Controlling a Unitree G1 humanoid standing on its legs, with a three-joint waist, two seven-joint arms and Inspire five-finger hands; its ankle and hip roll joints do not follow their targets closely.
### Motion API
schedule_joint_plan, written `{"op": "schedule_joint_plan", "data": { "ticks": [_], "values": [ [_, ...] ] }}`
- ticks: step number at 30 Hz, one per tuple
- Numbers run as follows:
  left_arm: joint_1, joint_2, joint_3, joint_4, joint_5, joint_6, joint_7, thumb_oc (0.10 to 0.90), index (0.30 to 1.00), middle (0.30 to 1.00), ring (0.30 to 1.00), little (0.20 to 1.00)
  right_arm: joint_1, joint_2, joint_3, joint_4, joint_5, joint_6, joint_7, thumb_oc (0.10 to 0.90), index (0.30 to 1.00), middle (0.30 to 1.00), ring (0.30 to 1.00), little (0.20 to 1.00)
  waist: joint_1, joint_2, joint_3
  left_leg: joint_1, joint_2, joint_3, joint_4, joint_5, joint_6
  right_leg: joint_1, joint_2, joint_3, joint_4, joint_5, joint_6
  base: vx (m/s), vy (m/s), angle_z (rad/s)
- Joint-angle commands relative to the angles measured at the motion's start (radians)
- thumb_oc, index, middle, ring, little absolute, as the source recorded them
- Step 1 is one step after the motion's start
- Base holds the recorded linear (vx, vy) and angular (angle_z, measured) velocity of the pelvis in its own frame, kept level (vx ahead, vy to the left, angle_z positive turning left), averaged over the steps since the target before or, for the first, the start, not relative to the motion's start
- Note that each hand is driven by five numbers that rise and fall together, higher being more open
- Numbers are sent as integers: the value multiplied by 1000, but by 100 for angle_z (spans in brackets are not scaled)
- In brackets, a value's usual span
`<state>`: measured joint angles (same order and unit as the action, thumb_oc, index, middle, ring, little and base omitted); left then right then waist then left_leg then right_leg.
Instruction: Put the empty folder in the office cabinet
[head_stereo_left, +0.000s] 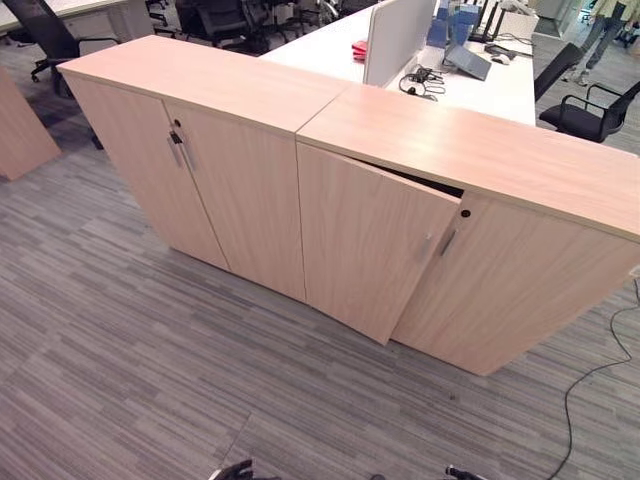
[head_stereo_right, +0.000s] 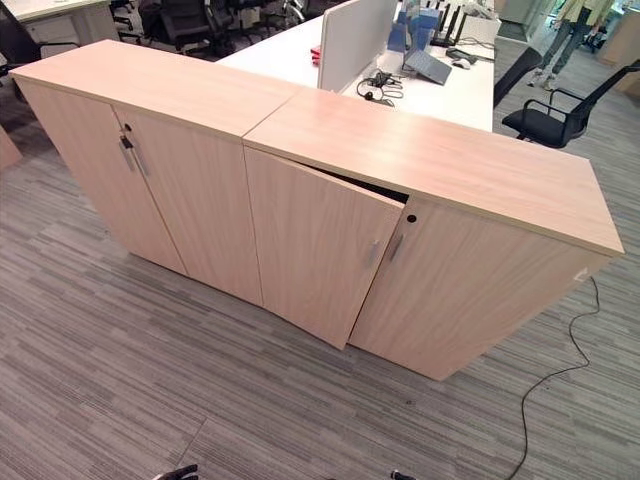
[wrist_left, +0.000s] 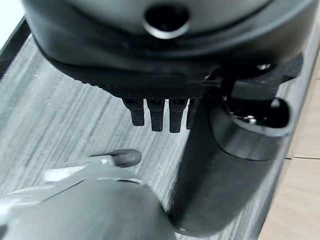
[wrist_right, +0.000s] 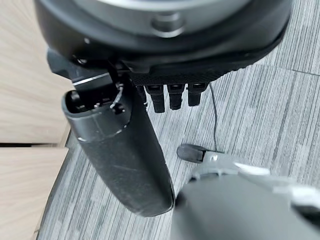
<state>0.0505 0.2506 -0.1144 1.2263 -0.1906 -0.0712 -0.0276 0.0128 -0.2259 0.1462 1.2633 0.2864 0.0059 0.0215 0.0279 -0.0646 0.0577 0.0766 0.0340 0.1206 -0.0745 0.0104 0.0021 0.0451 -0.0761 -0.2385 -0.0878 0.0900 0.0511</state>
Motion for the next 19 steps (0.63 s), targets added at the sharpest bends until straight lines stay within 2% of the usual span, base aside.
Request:
{"op": "schedule_joint_plan", "data": {
  "ticks": [1, 6, 13, 14, 19],
  "values": [
    [26, 0, 42, 38, -27, -9, -33, 800, 900, 900, 900, 900, 8, -25, 25, 20, -8, -25, -4, 800, 900, 900, 900, 900, -9, -6, -33, -69, -64, -60, -13, -27, 4, -3, 47, 67, 0, -79, 44, 30, -56, -4],
    [26, -14, 53, 74, -7, -4, -6, 800, 900, 900, 900, 900, 20, -15, 26, 27, -12, -25, -9, 800, 900, 900, 900, 900, -11, -9, -36, -57, -59, -62, -13, -29, -1, 11, 48, 61, 0, -90, 39, 42, -54, 0],
    [-13, -21, -49, 24, 55, -16, 13, 800, 900, 900, 900, 900, 21, -4, 58, 23, -26, -24, -20, 800, 900, 900, 900, 900, -29, 0, -41, -41, -51, -53, -13, -35, -5, 21, 53, 71, 0, -94, 34, 10, -11, 1],
    [-33, -17, -96, -11, 87, -20, 22, 800, 900, 900, 900, 900, 16, -8, 65, 17, -28, -25, -22, 800, 900, 900, 900, 900, -40, 5, -43, -34, -49, -48, -13, -39, -4, 26, 54, 78, 0, -95, 32, 31, -16, -1],
    [-54, -21, -148, -24, 136, -18, 40, 800, 900, 900, 900, 900, 7, -9, 78, 14, -35, -24, -31, 800, 900, 900, 900, 900, -52, 11, -45, -28, -45, -37, -13, -42, -4, 27, 57, 86, 0, -96, 31, 13, -5, -9]
  ]
}}
